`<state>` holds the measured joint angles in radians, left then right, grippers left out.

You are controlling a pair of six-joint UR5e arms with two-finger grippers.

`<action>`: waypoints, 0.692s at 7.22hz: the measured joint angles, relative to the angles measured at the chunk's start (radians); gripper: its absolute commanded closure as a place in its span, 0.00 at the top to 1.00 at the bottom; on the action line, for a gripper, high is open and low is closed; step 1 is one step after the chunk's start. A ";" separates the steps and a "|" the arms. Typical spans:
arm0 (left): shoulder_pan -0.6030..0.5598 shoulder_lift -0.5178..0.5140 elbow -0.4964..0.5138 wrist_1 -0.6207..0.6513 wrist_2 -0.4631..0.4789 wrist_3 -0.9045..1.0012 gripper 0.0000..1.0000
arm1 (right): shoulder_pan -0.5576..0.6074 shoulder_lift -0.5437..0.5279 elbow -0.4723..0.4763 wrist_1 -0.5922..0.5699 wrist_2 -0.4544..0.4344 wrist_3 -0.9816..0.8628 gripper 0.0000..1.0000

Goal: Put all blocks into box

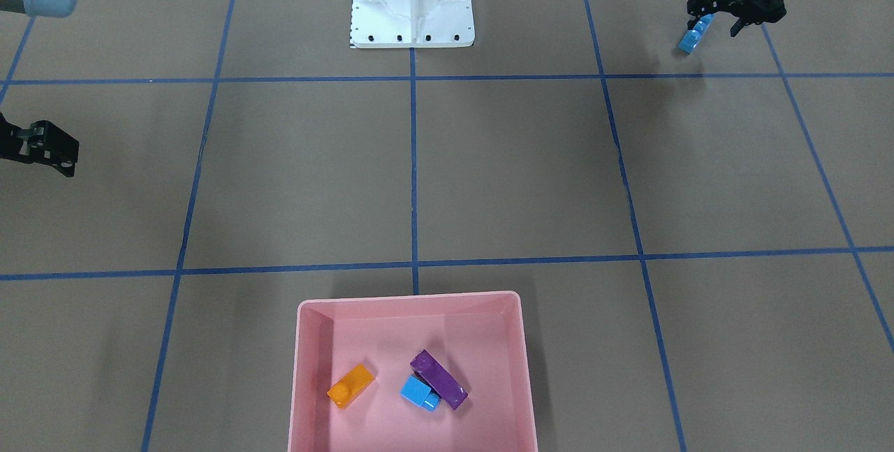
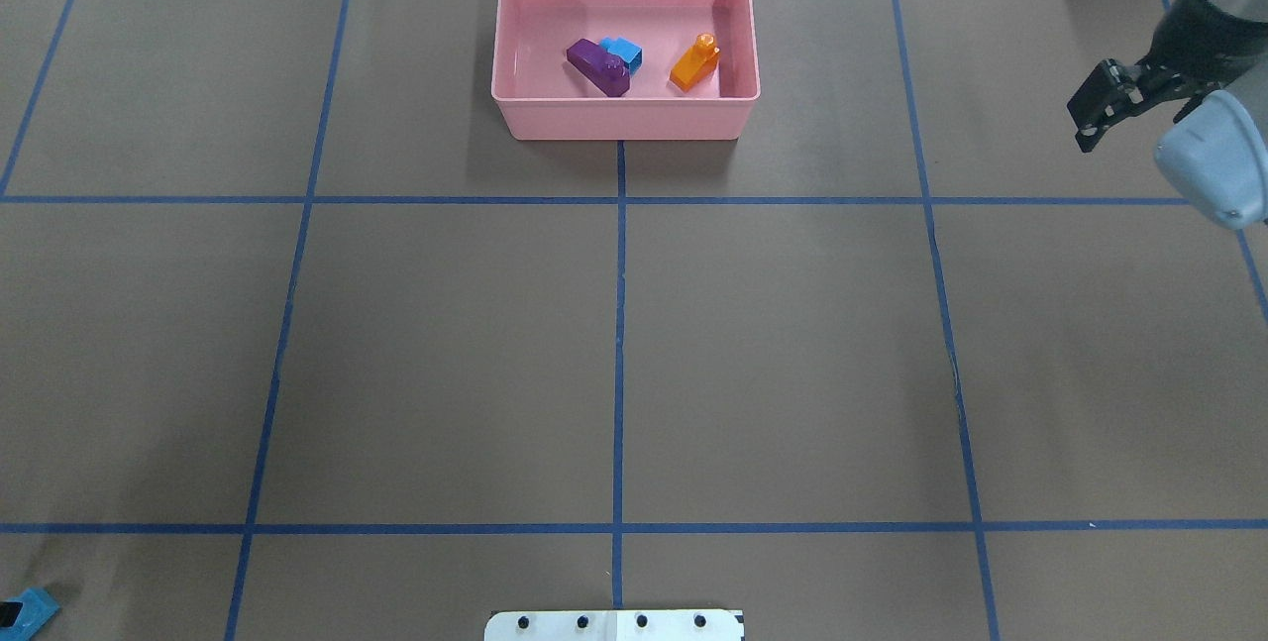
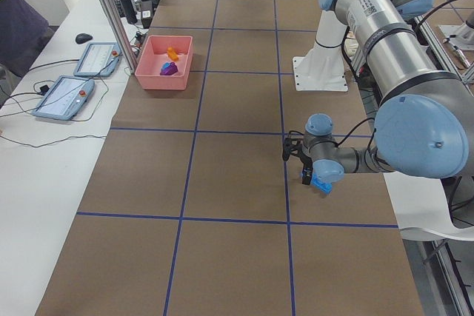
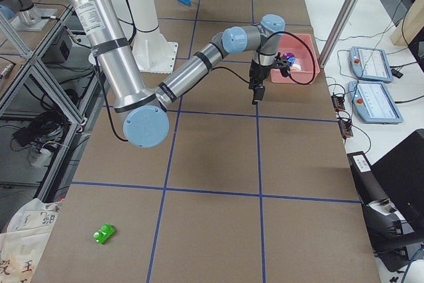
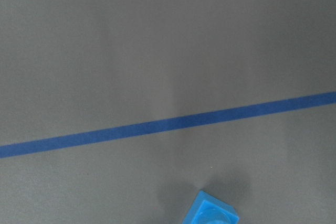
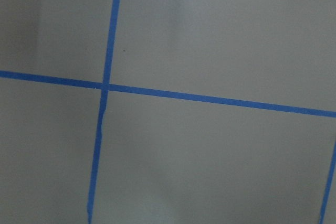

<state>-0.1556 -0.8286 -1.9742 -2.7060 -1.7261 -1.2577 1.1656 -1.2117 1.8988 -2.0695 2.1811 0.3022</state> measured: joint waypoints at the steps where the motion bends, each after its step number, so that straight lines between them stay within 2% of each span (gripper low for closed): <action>1: 0.018 -0.001 0.009 -0.002 0.011 -0.001 1.00 | 0.022 -0.037 0.007 -0.002 0.001 -0.069 1.00; 4: 0.081 -0.004 0.025 -0.007 0.047 -0.015 0.99 | 0.061 -0.189 0.077 0.006 0.002 -0.188 1.00; 5: 0.102 -0.004 0.028 -0.007 0.057 -0.021 0.91 | 0.074 -0.235 0.101 0.007 0.006 -0.219 1.00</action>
<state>-0.0533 -0.8330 -1.9458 -2.7135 -1.6688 -1.2783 1.2399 -1.4471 2.0003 -2.0623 2.1867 0.0836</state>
